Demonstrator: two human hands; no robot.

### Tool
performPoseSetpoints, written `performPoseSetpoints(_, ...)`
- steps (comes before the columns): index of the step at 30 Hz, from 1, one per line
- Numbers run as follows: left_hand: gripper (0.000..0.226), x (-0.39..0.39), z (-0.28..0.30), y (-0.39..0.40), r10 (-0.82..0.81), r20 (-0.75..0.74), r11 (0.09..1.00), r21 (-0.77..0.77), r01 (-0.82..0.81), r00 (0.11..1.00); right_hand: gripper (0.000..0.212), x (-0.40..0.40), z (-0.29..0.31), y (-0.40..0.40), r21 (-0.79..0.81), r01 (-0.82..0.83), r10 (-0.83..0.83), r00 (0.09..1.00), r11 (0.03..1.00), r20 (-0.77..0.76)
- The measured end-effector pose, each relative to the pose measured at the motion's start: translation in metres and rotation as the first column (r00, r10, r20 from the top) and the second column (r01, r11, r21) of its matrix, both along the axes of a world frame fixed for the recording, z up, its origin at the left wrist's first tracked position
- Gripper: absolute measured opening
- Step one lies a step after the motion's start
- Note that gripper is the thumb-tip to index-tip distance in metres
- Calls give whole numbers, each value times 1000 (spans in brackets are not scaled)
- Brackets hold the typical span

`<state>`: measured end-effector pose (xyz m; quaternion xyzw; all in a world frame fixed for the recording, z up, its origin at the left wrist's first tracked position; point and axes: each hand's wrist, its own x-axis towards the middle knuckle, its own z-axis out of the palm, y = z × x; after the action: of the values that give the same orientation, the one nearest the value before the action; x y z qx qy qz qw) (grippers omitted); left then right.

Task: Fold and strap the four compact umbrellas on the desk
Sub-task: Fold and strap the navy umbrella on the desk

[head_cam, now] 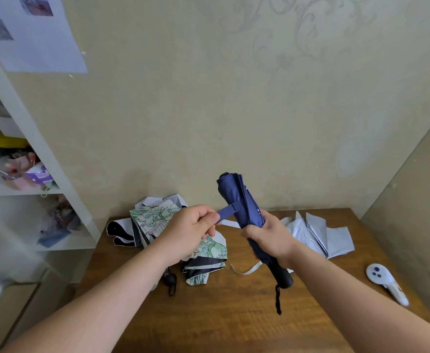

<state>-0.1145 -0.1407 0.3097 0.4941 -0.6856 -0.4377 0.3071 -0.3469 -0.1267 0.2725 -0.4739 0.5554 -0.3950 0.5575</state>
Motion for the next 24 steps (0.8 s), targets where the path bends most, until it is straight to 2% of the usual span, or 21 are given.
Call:
performPoseSetpoints(4, 20, 4, -3, 0, -47, -13, 999, 20, 47, 999, 28, 2, 4, 3, 16, -23, 22, 998, 1000, 60)
performPoseSetpoints(9, 21, 5, -3, 6, -59, -88, 994, 89, 67, 994, 27, 8, 19, 13, 38, -143, 134, 975, 989, 179)
performPoseSetpoints(14, 23, 4, -2, 2, -55, -86, 994, 87, 62, 995, 43, 18, 34, 25, 66, -323, 289, 907, 944, 306)
performPoseSetpoints(24, 28, -6, 11, 12, -20, -167, 995, 97, 36, 986, 36, 28, 44, 28, 46, -487, 428, 804, 872, 414)
